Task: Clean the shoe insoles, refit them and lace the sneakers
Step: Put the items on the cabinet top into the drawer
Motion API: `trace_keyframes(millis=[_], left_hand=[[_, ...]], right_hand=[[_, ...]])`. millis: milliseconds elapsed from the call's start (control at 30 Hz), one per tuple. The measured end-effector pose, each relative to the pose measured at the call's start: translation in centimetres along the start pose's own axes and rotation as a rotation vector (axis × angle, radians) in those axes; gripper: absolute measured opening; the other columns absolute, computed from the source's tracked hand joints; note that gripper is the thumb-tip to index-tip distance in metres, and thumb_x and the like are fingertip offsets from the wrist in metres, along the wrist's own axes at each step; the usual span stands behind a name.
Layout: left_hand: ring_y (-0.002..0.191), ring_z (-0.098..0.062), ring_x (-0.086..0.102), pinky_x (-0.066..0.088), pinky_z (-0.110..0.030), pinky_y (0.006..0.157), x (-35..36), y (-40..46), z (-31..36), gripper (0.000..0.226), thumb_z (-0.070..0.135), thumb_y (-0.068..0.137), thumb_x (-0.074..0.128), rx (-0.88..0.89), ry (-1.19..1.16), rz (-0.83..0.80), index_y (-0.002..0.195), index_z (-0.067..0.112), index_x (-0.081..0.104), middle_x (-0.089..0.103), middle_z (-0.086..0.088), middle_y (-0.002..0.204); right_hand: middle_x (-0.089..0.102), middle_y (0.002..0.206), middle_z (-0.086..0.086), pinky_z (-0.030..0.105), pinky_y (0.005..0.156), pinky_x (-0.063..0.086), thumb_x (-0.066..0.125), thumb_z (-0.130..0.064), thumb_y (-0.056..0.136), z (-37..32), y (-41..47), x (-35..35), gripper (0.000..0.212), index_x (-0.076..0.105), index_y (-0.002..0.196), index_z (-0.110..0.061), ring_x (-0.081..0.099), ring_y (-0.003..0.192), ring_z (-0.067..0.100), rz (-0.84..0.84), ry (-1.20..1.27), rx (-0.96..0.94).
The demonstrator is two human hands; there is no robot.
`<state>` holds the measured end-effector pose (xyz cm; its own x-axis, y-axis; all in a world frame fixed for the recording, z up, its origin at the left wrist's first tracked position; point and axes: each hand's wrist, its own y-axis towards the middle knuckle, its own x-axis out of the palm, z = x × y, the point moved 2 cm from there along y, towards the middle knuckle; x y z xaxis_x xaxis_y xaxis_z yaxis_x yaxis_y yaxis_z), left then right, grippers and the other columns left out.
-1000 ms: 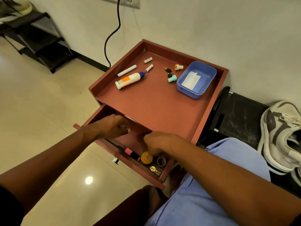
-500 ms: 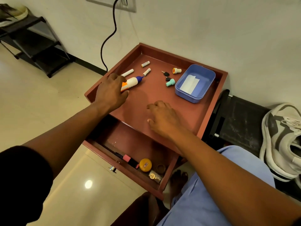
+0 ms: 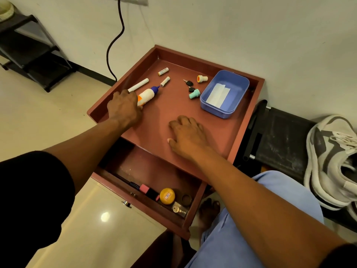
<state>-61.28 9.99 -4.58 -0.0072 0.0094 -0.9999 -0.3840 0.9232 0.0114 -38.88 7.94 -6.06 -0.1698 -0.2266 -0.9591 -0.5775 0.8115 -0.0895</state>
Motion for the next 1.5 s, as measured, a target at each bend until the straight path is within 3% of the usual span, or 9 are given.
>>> trace_keyframes(millis=[200,333,500,667,800,1000,1300,1433,1500], left_hand=[[0.100,-0.023,0.061,0.055,-0.039,0.082,0.4,-2.8,1.2,0.046,0.042,0.090,0.070,0.075,-0.339,-0.074,0.128,0.018,0.063,0.067,-0.006,0.118],[0.100,-0.020,0.065,0.057,-0.043,0.089,0.8,-5.9,2.7,0.042,0.037,0.092,0.071,0.172,-0.541,-0.125,0.129,0.019,0.065,0.069,-0.001,0.121],[0.088,-0.011,0.068,0.060,-0.040,0.081,0.1,-8.3,3.3,0.055,0.051,0.081,0.062,0.363,-0.663,-0.186,0.125,0.018,0.069,0.072,0.004,0.114],[0.083,-0.006,0.064,0.049,-0.023,0.066,-1.1,-5.8,1.2,0.082,0.079,0.092,0.026,0.382,-0.467,-0.150,0.112,0.015,0.074,0.071,0.004,0.102],[0.107,-0.025,0.064,0.056,-0.040,0.082,-1.6,-0.8,-0.4,0.037,0.037,0.098,0.058,0.263,-0.151,0.060,0.126,0.014,0.066,0.063,-0.010,0.129],[0.111,-0.042,0.060,0.054,-0.049,0.078,-1.7,4.8,1.0,0.047,0.028,0.097,0.060,0.233,0.091,0.003,0.136,0.003,0.054,0.053,-0.024,0.135],[0.075,-0.038,0.058,0.050,-0.046,0.070,-0.6,7.1,0.3,0.025,0.025,0.096,0.063,0.081,-0.015,0.044,0.103,0.001,0.066,0.064,-0.022,0.090],[0.079,-0.032,0.059,0.046,-0.040,0.070,-0.8,6.0,-0.5,0.026,0.018,0.086,0.071,0.018,-0.201,0.015,0.107,0.004,0.074,0.071,-0.018,0.097],[0.088,-0.029,0.063,0.048,-0.039,0.075,-0.9,5.2,-0.5,0.029,0.018,0.087,0.071,0.034,-0.291,0.003,0.114,0.009,0.075,0.073,-0.014,0.107]], right_hand=[[0.052,0.142,0.001,0.041,0.104,0.039,0.051,-0.051,0.097,0.4,0.9,-0.2,0.048,0.053,0.138,-0.026,0.046,0.130,0.024,0.043,0.178,0.090],[0.067,0.124,-0.001,0.042,0.097,0.051,0.048,-0.056,0.099,0.6,1.7,-1.0,0.046,0.061,0.127,-0.022,0.061,0.113,0.019,0.102,0.675,0.295],[0.074,0.093,0.000,0.042,0.075,0.062,0.070,-0.054,0.085,1.0,1.9,-0.8,0.029,0.067,0.092,-0.026,0.072,0.084,0.017,0.164,1.077,0.427],[0.074,0.082,0.000,0.036,0.062,0.059,0.073,-0.050,0.085,1.2,1.9,-1.2,0.026,0.068,0.086,-0.025,0.073,0.071,0.015,0.213,1.117,0.403],[0.074,0.084,0.001,0.029,0.057,0.056,0.073,-0.049,0.086,0.5,2.1,-1.4,0.028,0.068,0.092,-0.022,0.073,0.068,0.013,0.185,1.133,0.372],[0.074,0.086,0.001,0.034,0.056,0.062,0.071,-0.051,0.087,-0.4,2.7,-1.3,0.036,0.069,0.100,-0.017,0.074,0.065,0.016,0.101,1.106,0.337],[0.069,0.096,-0.004,0.041,0.073,0.064,0.068,-0.049,0.091,-0.5,3.3,-0.4,0.027,0.063,0.100,-0.024,0.072,0.086,0.018,0.000,1.108,0.310],[0.070,0.101,0.006,0.033,0.058,0.062,0.063,-0.049,0.094,-0.6,3.0,-0.6,0.035,0.062,0.108,-0.017,0.074,0.083,0.023,-0.059,1.208,0.361],[0.069,0.104,0.010,0.040,0.059,0.063,0.062,-0.051,0.094,-0.6,2.6,-0.6,0.039,0.060,0.110,-0.016,0.074,0.085,0.027,-0.126,1.267,0.382]])
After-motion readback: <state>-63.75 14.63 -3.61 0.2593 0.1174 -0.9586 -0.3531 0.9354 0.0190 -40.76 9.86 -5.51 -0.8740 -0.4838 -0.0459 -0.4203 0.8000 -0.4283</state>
